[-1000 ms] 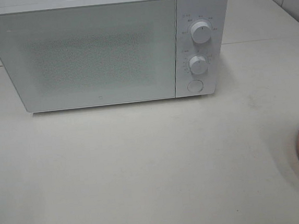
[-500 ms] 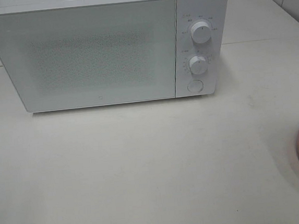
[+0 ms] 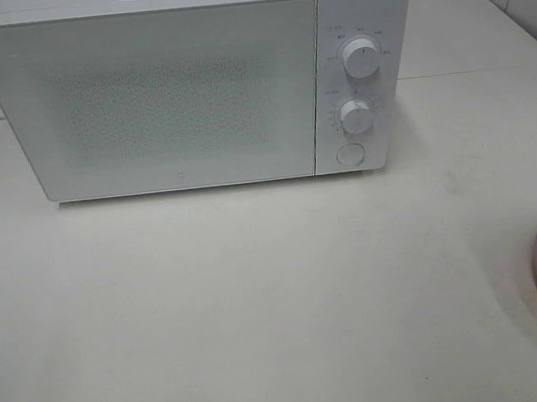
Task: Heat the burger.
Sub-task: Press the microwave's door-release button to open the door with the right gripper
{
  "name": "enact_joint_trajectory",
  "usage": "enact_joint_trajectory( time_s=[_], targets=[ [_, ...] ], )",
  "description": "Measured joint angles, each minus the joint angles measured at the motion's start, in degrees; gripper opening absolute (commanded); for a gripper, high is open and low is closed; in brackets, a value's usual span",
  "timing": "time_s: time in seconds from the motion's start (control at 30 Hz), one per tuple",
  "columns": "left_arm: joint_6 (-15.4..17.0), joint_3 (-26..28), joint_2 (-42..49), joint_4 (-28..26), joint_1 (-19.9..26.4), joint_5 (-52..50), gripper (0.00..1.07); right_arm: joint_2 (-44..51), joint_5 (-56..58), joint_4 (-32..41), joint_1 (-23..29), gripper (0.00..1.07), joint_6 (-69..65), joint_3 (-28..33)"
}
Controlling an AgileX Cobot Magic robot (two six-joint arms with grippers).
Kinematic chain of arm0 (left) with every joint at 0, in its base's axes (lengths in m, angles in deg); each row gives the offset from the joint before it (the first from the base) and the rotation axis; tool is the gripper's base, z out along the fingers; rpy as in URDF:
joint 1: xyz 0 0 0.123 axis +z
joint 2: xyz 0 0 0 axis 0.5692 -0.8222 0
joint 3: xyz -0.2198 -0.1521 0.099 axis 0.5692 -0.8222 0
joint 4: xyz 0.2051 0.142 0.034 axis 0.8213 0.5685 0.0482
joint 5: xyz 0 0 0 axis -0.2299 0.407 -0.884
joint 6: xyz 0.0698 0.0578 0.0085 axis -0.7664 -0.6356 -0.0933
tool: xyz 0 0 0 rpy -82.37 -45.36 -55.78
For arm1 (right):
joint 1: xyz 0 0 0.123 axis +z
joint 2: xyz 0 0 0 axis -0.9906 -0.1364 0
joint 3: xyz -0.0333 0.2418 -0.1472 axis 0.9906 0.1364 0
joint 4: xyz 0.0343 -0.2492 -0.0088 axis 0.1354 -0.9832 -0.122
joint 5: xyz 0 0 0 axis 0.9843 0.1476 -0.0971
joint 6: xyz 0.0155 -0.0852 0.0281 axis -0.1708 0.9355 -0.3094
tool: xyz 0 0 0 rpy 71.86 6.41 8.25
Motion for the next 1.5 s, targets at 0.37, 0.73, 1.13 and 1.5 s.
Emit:
enact_joint_trajectory(
  time_s=[0.37, 0.73, 1.13, 1.5],
  targets=[
    [0.0, 0.0, 0.0, 0.0, 0.0, 0.0, 1.0, -10.3, -14.4, 0.0, 0.0, 0.75, 0.0, 1.3],
    [0.0, 0.0, 0.0, 0.0, 0.0, 0.0, 1.0, -25.5, -28.0, 0.0, 0.0, 0.75, 0.0, 1.5],
    [0.0, 0.0, 0.0, 0.0, 0.0, 0.0, 1.0, -39.8, -40.7, 0.0, 0.0, 0.75, -2.5, 1.7],
    [0.0, 0.0, 0.0, 0.0, 0.0, 0.0, 1.0, -54.7, -60.0, 0.0, 0.0, 0.75, -3.0, 1.7]
  ],
)
